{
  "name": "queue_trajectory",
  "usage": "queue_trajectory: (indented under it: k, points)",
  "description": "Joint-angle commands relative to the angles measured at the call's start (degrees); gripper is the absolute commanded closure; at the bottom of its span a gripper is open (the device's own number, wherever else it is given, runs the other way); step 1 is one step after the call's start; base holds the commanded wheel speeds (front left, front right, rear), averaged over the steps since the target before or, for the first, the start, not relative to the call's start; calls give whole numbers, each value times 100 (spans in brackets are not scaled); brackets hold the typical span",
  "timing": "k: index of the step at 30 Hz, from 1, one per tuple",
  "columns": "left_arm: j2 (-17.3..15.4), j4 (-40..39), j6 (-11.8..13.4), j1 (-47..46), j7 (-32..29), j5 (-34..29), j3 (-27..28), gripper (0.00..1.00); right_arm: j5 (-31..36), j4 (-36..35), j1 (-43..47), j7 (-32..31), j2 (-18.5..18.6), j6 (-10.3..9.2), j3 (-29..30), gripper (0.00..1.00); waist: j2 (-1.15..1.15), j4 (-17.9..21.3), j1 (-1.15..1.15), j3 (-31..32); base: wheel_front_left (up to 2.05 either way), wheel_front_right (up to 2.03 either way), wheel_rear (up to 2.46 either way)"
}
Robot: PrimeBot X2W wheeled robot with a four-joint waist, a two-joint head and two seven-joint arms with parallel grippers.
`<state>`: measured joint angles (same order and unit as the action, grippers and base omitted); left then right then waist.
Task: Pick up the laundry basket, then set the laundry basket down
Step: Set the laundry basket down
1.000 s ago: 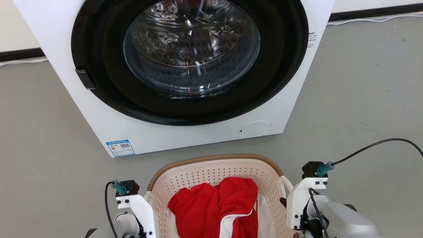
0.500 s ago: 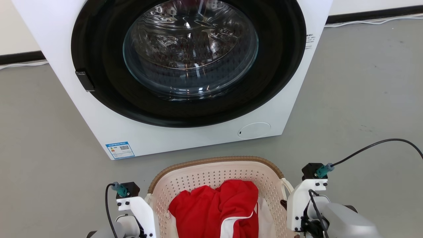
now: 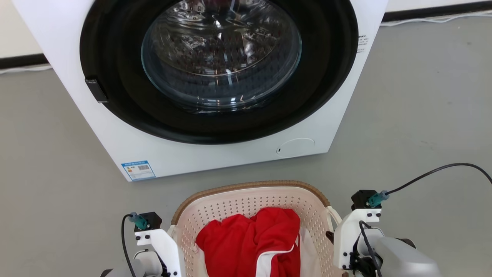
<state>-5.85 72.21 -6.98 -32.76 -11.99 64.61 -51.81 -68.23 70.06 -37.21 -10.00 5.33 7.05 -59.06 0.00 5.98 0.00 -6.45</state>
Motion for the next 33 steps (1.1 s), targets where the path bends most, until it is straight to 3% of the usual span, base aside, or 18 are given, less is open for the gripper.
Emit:
queue_trajectory:
  k: [1, 11, 27, 33]
  points:
    - [-66, -96, -51, -164, 68, 50, 99, 100, -58, -136, -46, 134, -40, 44, -28, 100, 0, -3, 0, -67, 0, 0, 0]
    - [-189, -136, -51, -505, 511, 50, 69, 100, -99, -103, -329, 572, -26, 44, -84, 100, 0, -37, 0, -766, 0, 0, 0]
    - [-380, -63, -51, -1282, 1767, -87, 52, 100, -112, -124, -1030, 1693, -43, 44, -120, 100, 0, -104, 0, -2329, 0, 0, 0]
    - [-413, -9, -51, -1576, 1918, -111, 29, 100, -195, -80, -1237, 1846, -71, 44, -113, 100, 0, -113, 0, -2903, 0, 0, 0]
